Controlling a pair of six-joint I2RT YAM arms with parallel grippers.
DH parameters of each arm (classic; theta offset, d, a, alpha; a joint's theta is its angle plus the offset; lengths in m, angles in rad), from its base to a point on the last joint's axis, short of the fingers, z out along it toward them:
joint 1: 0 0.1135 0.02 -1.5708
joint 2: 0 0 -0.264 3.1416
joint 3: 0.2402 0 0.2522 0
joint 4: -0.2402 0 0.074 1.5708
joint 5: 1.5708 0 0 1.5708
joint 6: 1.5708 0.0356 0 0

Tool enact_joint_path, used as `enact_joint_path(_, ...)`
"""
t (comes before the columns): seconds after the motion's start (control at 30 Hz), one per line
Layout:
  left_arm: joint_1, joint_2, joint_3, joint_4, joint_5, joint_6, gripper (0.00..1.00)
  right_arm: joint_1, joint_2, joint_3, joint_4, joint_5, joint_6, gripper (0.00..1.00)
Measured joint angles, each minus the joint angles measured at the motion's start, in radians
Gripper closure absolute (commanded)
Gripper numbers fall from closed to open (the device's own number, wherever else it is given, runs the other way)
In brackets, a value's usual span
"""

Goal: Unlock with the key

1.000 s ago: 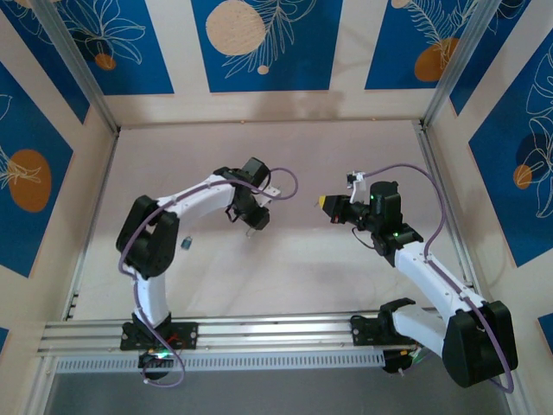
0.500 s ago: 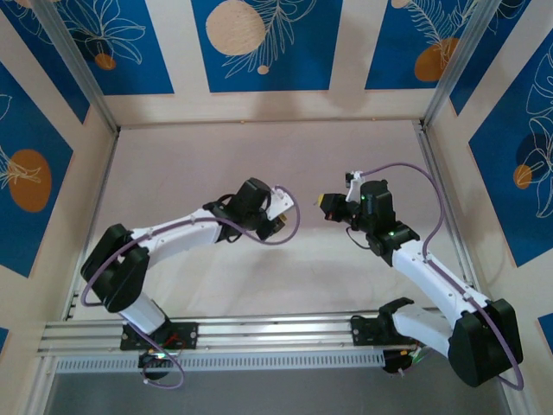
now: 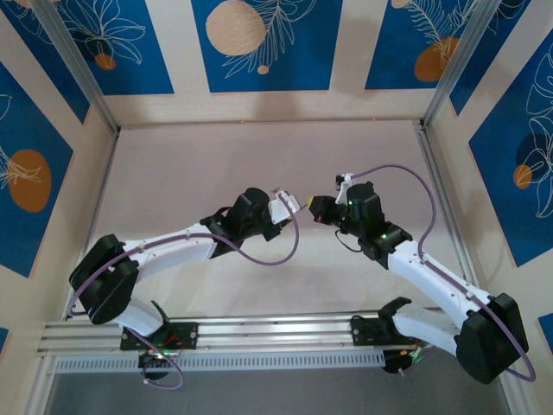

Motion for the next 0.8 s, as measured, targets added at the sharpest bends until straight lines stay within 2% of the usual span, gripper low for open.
enact_joint_path(0.23, -0.01, -0.001, 0.0, 0.015, -0.016, 0.002, 0.8, 0.035, 0.024, 0.0, 0.031, 0.021, 0.014, 0.99)
enact_joint_path(0.8, -0.018, -0.001, 0.0, 0.026, -0.021, 0.002, 0.8, 0.046, 0.072, 0.002, 0.068, 0.037, 0.022, 0.99)
